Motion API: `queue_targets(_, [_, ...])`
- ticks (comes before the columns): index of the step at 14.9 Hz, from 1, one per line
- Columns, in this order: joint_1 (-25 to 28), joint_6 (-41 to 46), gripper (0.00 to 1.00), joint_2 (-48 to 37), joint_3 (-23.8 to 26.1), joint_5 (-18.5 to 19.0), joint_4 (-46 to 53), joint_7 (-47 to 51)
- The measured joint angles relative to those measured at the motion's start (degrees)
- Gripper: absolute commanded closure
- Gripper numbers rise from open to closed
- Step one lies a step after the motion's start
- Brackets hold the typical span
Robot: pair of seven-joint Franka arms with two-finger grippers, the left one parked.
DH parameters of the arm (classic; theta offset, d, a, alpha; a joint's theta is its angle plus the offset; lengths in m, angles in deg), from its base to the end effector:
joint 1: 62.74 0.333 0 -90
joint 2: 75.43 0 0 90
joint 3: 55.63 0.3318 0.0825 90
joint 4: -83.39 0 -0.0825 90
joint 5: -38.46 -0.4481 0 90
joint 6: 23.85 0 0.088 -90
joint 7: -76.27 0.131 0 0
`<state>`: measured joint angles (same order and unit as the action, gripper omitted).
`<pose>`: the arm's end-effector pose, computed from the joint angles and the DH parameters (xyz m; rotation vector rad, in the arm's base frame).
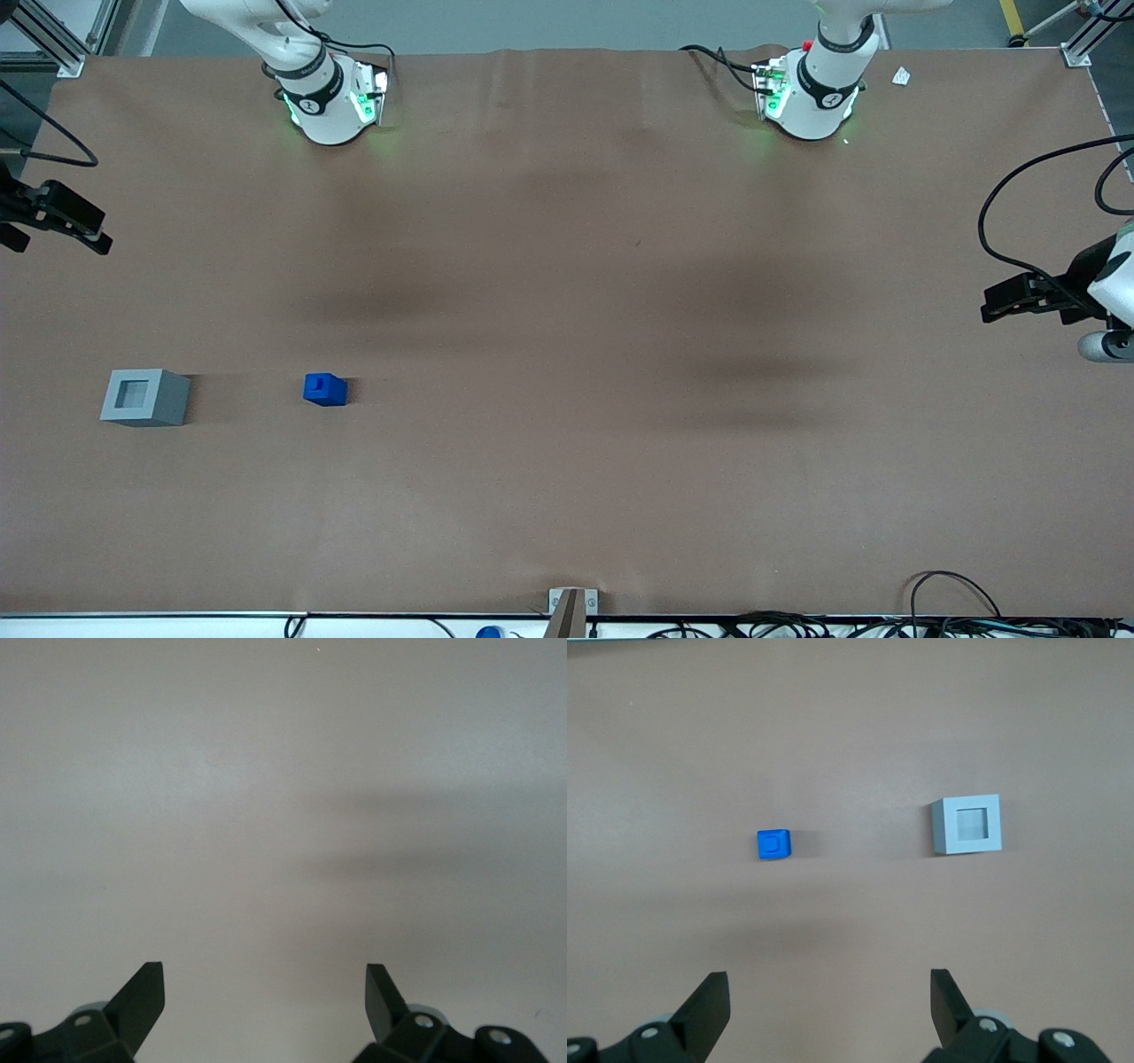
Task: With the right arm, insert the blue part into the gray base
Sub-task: 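Move the open right gripper down over the blue cube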
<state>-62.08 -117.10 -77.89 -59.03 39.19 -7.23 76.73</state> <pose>0.6119 -0.0316 0.6422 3.1254 -0.0871 0.1385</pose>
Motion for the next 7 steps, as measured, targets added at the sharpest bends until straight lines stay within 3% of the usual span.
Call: queue_targets(7, [0.3, 2.0, 0.00, 0.0, 0.0, -0.7, 0.2, 1.2])
